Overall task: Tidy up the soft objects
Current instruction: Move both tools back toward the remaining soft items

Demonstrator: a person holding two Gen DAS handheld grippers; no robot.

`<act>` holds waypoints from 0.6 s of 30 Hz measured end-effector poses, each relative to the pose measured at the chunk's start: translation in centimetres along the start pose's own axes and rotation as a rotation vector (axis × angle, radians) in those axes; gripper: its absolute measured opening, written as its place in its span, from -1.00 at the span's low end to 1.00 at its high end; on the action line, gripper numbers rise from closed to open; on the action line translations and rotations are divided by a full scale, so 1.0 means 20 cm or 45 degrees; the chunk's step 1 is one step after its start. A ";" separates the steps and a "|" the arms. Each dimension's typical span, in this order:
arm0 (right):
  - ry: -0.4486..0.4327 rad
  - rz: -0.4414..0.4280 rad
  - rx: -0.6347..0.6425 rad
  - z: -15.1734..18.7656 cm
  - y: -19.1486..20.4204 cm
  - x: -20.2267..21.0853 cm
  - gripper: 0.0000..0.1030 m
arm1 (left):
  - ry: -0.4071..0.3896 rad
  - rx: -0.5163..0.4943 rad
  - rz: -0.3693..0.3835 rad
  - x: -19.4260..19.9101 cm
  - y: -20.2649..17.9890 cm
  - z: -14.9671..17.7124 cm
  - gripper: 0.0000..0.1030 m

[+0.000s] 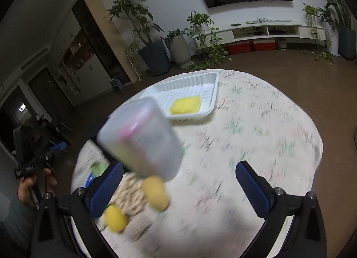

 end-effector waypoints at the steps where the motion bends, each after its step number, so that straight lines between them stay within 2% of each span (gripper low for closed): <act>1: -0.020 0.007 0.004 0.05 0.03 0.03 1.00 | -0.006 -0.004 -0.011 0.02 -0.04 0.03 1.00; 6: -0.051 0.073 0.066 0.24 0.15 0.10 1.00 | 0.027 0.016 0.002 0.08 -0.19 0.20 1.00; 14: -0.031 0.086 0.057 0.44 0.22 0.11 1.00 | 0.020 0.062 0.001 0.13 -0.33 0.39 1.00; 18: 0.006 0.076 0.053 0.54 0.27 0.10 1.00 | 0.038 0.016 -0.016 0.12 -0.40 0.46 1.00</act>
Point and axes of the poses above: each gripper's, at about its wrist camera, not at the fingertips, and x roughly against the way its jaws point, y to its left, z to its underside, the point moved 2 cm from there along -x, roughly the way its jaws point, and after that the axes turned 7 degrees about -x, right-handed, at the moved point
